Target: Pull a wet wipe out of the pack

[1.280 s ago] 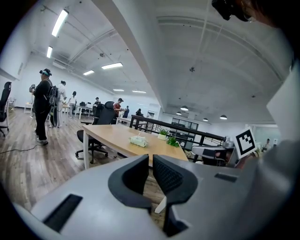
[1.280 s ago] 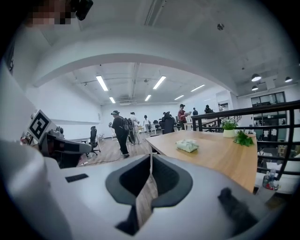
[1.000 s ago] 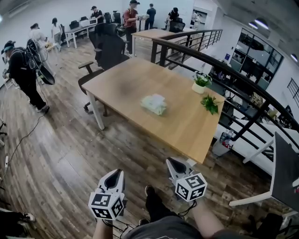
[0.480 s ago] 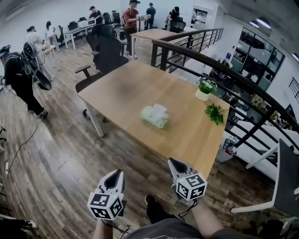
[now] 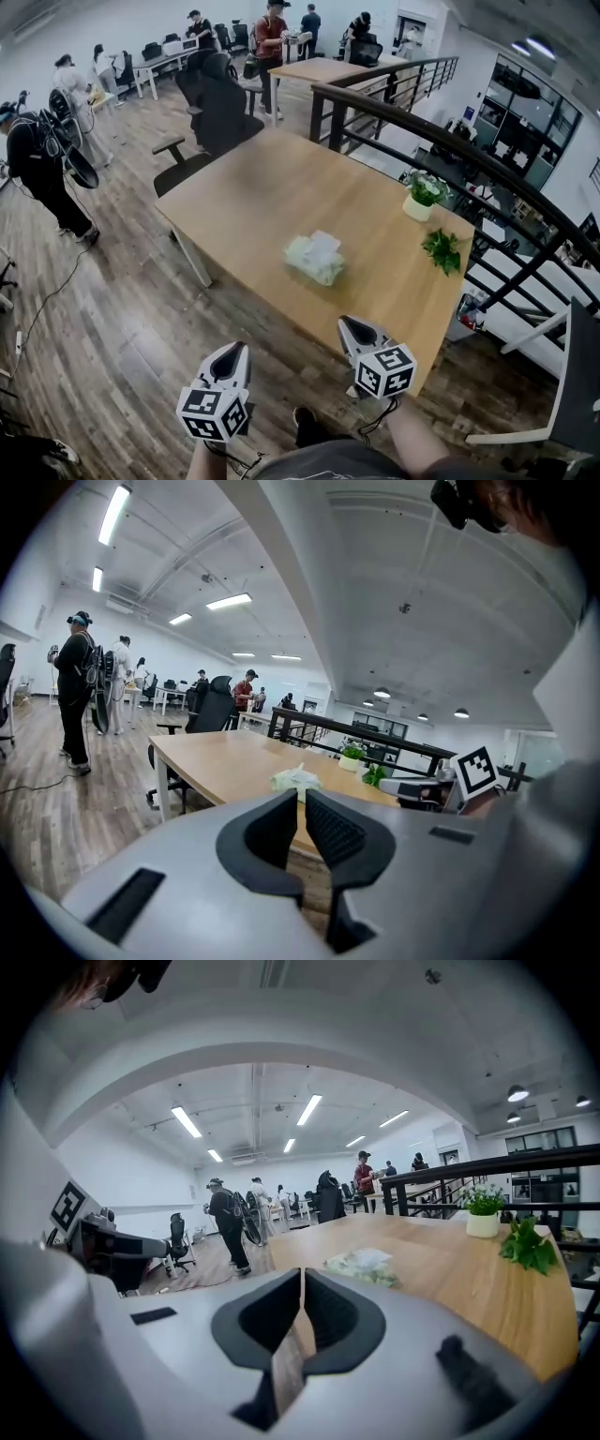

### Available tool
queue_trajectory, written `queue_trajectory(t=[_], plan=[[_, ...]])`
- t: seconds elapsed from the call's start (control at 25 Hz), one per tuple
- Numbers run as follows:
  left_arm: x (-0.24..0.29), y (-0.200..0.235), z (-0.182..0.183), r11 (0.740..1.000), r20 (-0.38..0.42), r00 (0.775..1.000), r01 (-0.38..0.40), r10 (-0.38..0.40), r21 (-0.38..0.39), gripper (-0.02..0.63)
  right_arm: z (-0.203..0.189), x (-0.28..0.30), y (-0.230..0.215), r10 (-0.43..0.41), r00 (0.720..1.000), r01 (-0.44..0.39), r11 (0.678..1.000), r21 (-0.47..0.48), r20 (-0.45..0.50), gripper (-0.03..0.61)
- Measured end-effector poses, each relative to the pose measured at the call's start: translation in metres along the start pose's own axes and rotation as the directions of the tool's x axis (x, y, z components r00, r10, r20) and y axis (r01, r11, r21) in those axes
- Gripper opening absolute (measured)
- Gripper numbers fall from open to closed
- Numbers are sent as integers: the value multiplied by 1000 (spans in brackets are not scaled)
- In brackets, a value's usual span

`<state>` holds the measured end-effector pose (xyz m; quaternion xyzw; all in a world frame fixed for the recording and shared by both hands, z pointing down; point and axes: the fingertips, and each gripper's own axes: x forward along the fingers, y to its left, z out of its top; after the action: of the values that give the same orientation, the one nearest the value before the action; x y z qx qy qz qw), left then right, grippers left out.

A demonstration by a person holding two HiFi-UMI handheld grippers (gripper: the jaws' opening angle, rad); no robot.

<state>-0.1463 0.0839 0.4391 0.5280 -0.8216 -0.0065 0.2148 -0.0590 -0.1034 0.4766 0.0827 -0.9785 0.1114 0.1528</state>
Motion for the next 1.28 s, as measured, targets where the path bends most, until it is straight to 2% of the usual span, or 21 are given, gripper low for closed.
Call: queue_trajectory(t=[0.48,0.8,1.04,1.28], plan=[[68,12,24,1000,-7,1000,-16,16,-4,38,17,50,-49,27,999,-27,1000,8,-16,26],[92,15,29,1000,-16,1000,13,-13,16,38,17,64,-62,22,1000,-22,1000,17,-1,26],[112,23,40,996,-33,997,77,-76,37,38,16,79,-73,-33,999,34,999,36,-13,26],[166,45,51,977,-74,976,210,-206,45,38,17,106,-93,-152,988,153,987,57,-34,26]])
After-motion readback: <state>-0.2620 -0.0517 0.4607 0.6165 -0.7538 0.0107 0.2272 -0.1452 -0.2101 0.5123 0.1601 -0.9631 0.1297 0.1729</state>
